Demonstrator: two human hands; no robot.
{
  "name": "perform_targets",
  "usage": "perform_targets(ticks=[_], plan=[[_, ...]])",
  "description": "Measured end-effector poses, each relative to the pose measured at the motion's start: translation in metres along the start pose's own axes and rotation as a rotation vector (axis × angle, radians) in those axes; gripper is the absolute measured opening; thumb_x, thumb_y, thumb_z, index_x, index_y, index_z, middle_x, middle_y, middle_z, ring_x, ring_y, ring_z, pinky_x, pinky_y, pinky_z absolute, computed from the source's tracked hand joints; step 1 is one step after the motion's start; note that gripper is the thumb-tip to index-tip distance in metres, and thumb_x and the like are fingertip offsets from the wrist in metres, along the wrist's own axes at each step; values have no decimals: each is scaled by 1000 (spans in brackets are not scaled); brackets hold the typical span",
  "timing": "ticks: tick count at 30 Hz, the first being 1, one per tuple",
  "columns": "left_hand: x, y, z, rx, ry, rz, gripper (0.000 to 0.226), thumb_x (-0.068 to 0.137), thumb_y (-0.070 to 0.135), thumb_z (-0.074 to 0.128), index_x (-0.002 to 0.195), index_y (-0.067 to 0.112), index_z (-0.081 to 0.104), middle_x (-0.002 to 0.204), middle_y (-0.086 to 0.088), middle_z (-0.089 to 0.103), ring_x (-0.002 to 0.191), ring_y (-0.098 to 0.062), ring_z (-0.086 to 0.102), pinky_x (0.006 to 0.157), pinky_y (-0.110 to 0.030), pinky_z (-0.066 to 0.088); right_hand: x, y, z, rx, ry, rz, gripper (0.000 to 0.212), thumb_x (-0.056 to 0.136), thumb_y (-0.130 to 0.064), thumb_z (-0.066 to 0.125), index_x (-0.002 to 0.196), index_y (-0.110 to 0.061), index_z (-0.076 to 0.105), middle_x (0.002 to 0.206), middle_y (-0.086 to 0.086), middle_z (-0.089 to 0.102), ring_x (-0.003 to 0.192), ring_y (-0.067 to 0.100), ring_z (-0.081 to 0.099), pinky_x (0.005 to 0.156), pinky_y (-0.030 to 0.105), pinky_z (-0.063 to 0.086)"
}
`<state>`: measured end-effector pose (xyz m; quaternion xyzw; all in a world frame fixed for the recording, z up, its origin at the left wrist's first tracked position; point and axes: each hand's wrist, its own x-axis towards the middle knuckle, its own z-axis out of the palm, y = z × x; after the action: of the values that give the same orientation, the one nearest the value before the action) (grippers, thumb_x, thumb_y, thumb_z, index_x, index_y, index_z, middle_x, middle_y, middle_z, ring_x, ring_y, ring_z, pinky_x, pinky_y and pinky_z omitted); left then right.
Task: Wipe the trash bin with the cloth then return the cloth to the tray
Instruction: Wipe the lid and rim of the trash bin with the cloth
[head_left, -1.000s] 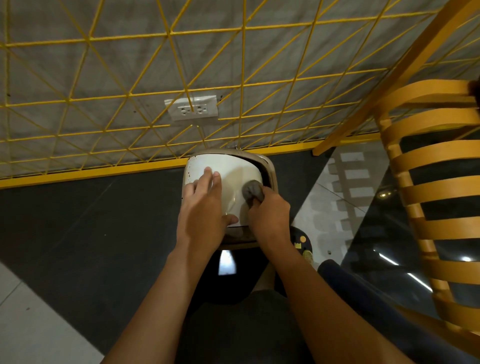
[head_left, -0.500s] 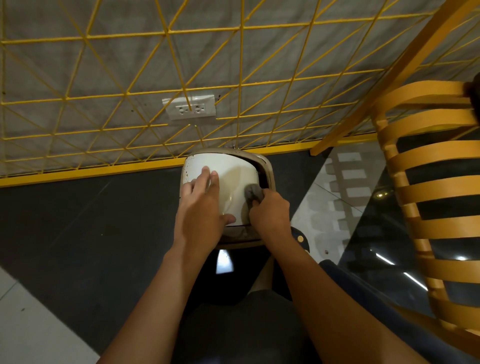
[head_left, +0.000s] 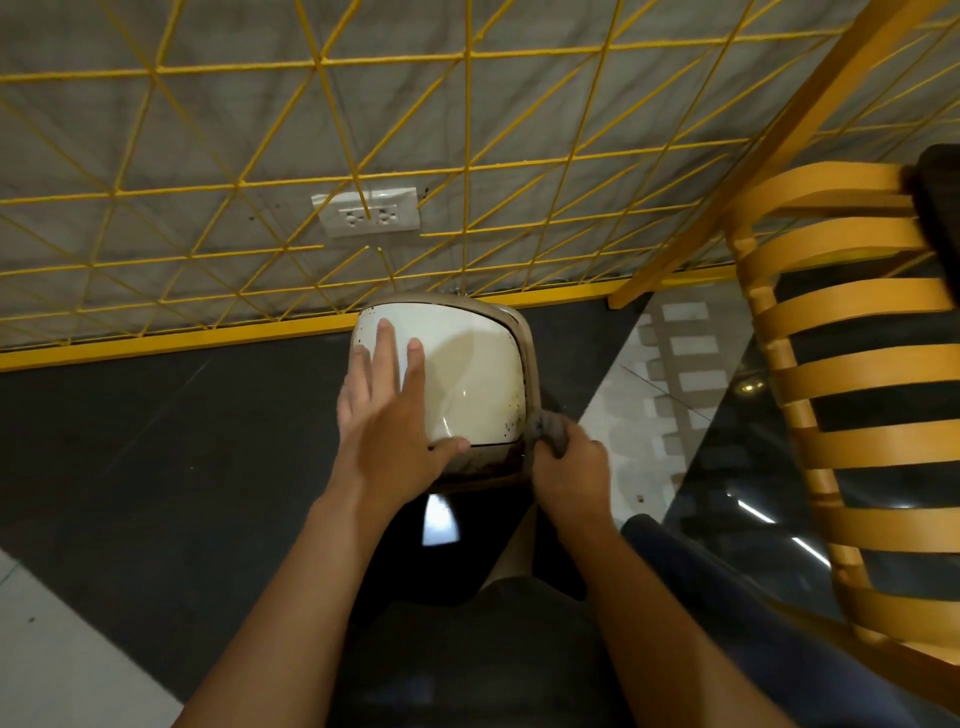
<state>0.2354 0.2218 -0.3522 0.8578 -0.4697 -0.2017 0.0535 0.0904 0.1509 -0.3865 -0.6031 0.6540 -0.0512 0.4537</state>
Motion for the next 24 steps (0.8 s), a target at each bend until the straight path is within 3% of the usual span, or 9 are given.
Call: perform_targets(ticks=[4,8,10,15,21,24], plan=[[-3,-1,-1,-112,-37,16,104,73,42,72,147,15,4,155,-9,-12,142,-34,-7,111,-50,18,-2,-1,10,3,28,-6,37,95,-18,44,132,-13,45,127,13,42,100,15,45,96,27,39],[-3,1,1,-138,-17,11,101,74,39,71,147,13,5,155,-10,-10,141,-36,-7,113,-45,13,-17,-6,20,-29,30,-205,34,94,-21,47,128,-15,49,117,4,43,92,4,37,84,14,33],[-2,1,1,-135,-6,8,101,74,39,72,147,13,6,156,-10,-9,141,-36,-5,114,-44,13,-17,-5,20,-49,44,-243,33,94,-21,47,126,-15,51,115,3,44,90,4,37,82,14,33],[-3,-1,2,-139,5,8,101,74,40,72,147,14,7,156,-9,-7,142,-36,-3,114,-44,13,6,-8,11,-88,53,-109,30,96,-17,42,120,-3,54,119,15,46,84,11,39,77,15,33],[-2,-1,3,-145,13,7,101,74,39,72,147,14,8,156,-9,-6,142,-36,-2,114,-44,14,-16,-3,18,-42,30,-248,29,94,-20,47,120,-11,55,107,3,43,83,2,38,83,15,36],[-3,-2,2,-148,15,10,101,74,40,72,147,14,8,156,-8,-6,142,-35,-2,114,-43,14,1,-5,11,-85,25,-145,30,96,-19,43,121,-6,53,117,11,45,84,8,39,77,15,35]])
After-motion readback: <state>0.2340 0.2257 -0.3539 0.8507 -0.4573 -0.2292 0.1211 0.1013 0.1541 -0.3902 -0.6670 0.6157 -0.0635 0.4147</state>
